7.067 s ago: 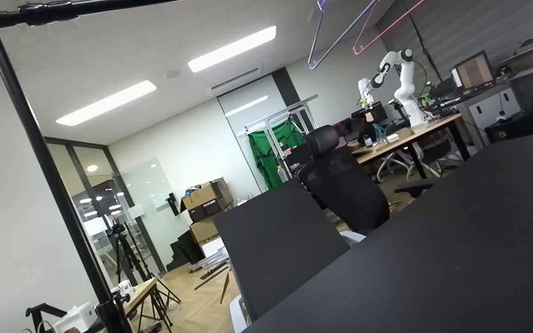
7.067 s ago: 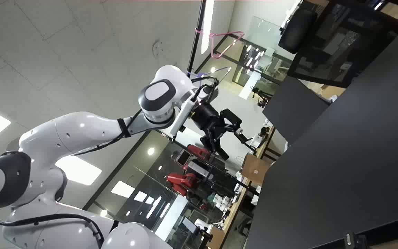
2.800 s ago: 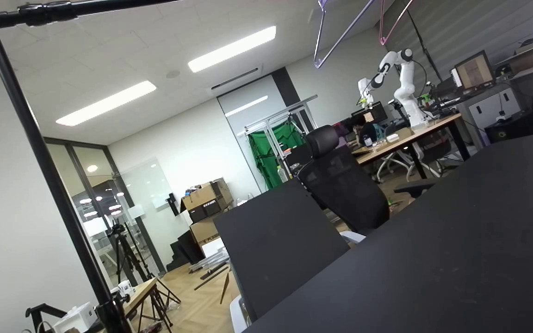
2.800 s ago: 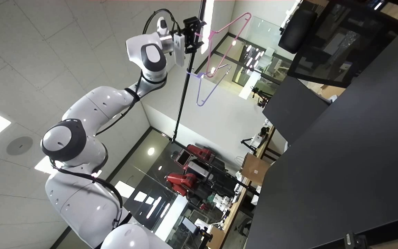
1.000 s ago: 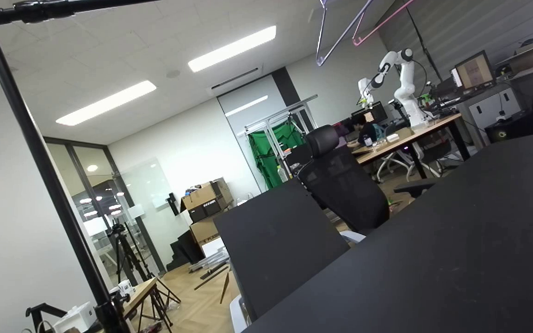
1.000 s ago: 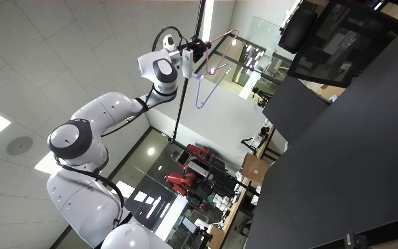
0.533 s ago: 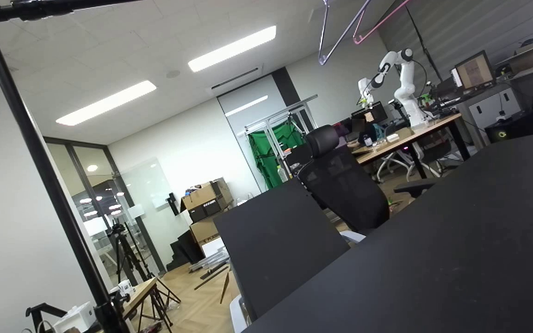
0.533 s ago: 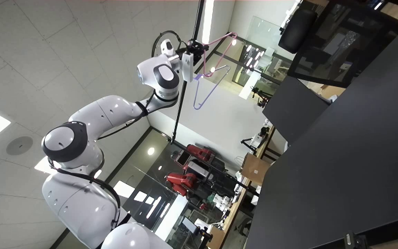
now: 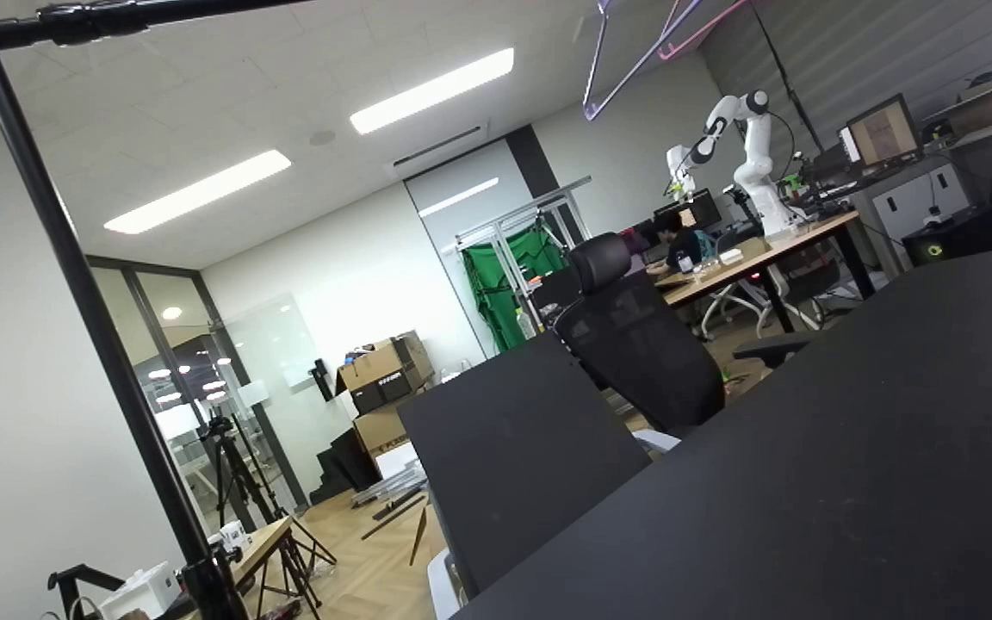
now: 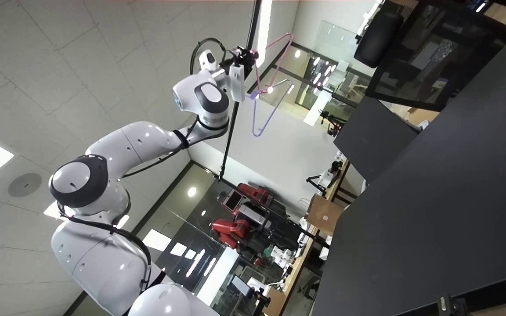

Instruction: Remove the pink hanger from the rail

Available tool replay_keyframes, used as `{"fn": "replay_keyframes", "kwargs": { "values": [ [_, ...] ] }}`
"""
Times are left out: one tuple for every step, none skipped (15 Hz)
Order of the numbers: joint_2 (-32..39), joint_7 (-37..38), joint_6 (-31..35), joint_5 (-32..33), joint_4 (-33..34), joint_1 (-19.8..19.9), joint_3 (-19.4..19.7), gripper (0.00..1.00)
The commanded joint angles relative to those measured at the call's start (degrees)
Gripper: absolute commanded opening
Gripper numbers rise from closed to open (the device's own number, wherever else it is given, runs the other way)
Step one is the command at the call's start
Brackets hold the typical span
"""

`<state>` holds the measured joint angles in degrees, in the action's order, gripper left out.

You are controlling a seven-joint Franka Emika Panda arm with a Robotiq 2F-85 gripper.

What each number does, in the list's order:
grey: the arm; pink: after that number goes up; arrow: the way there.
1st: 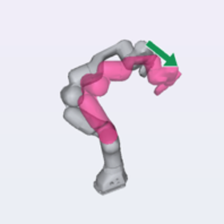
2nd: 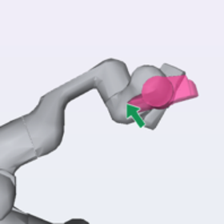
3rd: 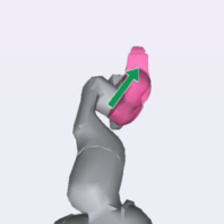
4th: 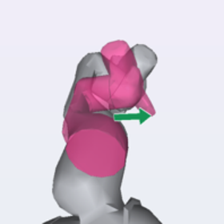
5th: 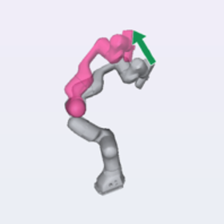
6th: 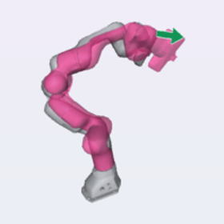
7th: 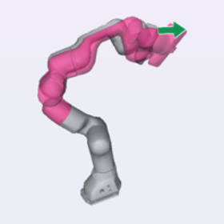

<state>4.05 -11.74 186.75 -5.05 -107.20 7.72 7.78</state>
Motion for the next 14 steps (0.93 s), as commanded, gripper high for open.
{"fn": "replay_keyframes", "kwargs": {
  "values": [
    [-3.49, 2.4, -1.3, 3.26, -3.38, 0.43, 0.31, 0.02],
    [-4.57, 2.39, -3.18, 3.58, -4.42, 0.48, 0.3, 0.02],
    [-5.74, 0.05, -5.15, 1.55, -5.58, 0.22, 0.02, 0.02],
    [-7.29, -0.48, -7.49, 0.73, -7.16, 0.29, -0.34, 0.02],
    [-8.75, -1.57, -9.34, -0.98, -8.82, 0.13, -0.64, 0.02],
    [-10.08, -2.67, -9.99, -2.95, -11.08, -0.17, -0.47, 0.02],
    [-11.05, -3.58, -10.04, -4.55, -12.98, -0.43, -0.04, 0.02],
    [-11.65, -4.46, -9.56, -5.86, -15.04, -0.55, 0.4, 0.02],
    [-11.78, -5.23, -8.83, -6.87, -16.98, -0.5, 0.77, 0.02],
    [-10.66, -4.83, -6.88, -6.27, -18.36, 0.43, 0.92, 0.02],
    [-9.1, -4.17, -5.14, -5.23, -19.35, 1.42, 1.01, 0.02],
    [-7.42, -3.52, -3.29, -4.31, -20.03, 2.35, 1.03, 0.02],
    [-4.93, -2.94, -1.03, -2.96, -20.29, 3.5, 1.02, 0.02],
    [-2.14, -0.97, 1.33, 0.34, -20.14, 3.49, 2.53, 0.02]
  ]
}}
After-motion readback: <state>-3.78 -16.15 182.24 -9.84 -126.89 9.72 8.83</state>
